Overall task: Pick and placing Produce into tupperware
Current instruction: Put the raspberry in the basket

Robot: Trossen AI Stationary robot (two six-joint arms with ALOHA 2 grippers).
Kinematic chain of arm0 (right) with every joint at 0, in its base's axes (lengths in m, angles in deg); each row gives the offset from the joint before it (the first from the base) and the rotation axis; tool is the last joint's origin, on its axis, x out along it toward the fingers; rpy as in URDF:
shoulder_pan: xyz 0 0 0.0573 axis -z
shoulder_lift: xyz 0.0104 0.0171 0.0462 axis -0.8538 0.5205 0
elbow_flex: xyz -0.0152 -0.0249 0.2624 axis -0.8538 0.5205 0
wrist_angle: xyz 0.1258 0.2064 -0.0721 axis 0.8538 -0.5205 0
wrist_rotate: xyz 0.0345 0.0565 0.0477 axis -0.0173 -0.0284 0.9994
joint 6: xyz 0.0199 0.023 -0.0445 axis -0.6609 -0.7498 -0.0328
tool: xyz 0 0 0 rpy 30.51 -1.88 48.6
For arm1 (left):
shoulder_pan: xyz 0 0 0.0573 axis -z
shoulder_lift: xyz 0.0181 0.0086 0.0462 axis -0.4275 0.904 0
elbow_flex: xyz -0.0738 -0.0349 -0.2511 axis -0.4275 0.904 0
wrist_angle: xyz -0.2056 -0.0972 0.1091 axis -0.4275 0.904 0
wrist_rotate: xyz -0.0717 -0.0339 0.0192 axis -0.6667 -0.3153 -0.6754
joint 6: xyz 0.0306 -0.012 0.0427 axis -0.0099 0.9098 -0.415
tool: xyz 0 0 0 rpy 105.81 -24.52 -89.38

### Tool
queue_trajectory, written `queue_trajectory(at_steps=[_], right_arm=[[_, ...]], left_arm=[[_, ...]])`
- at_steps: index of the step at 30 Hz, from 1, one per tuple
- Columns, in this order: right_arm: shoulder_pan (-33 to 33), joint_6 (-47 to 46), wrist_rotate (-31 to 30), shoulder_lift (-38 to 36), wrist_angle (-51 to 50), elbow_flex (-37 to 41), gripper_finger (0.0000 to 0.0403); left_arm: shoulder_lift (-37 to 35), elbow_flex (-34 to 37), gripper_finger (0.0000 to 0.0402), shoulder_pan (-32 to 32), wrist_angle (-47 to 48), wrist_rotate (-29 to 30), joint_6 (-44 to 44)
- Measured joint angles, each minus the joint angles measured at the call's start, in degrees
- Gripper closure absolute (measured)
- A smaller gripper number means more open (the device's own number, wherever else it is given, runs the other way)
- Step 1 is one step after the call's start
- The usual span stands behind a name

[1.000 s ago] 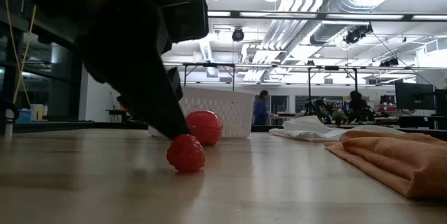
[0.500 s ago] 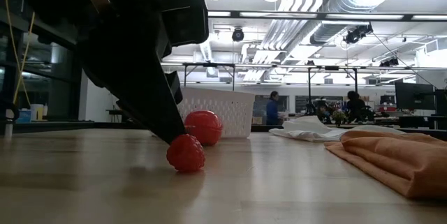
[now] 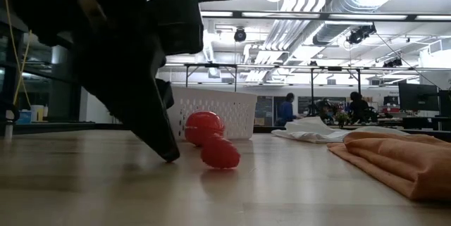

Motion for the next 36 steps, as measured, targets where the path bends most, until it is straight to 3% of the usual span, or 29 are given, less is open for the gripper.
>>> queue_trajectory(at_steps=[10, 17, 36], right_arm=[[0.0, 0.0, 0.0, 0.0, -0.3, 0.0, 0.0403], [0.0, 0.0, 0.0, 0.0, -0.3, 0.0, 0.0403], [0.0, 0.0, 0.0, 0.0, -0.3, 0.0, 0.0403]], left_arm=[[0.0, 0.0, 0.0268, 0.0, -3.0, -0.1, 0.8], [0.0, 0.0, 0.0268, 0.0, -4.0, -1.9, -2.4], [0.0, 0.0, 0.0268, 0.0, -6.3, 0.7, -11.5]])
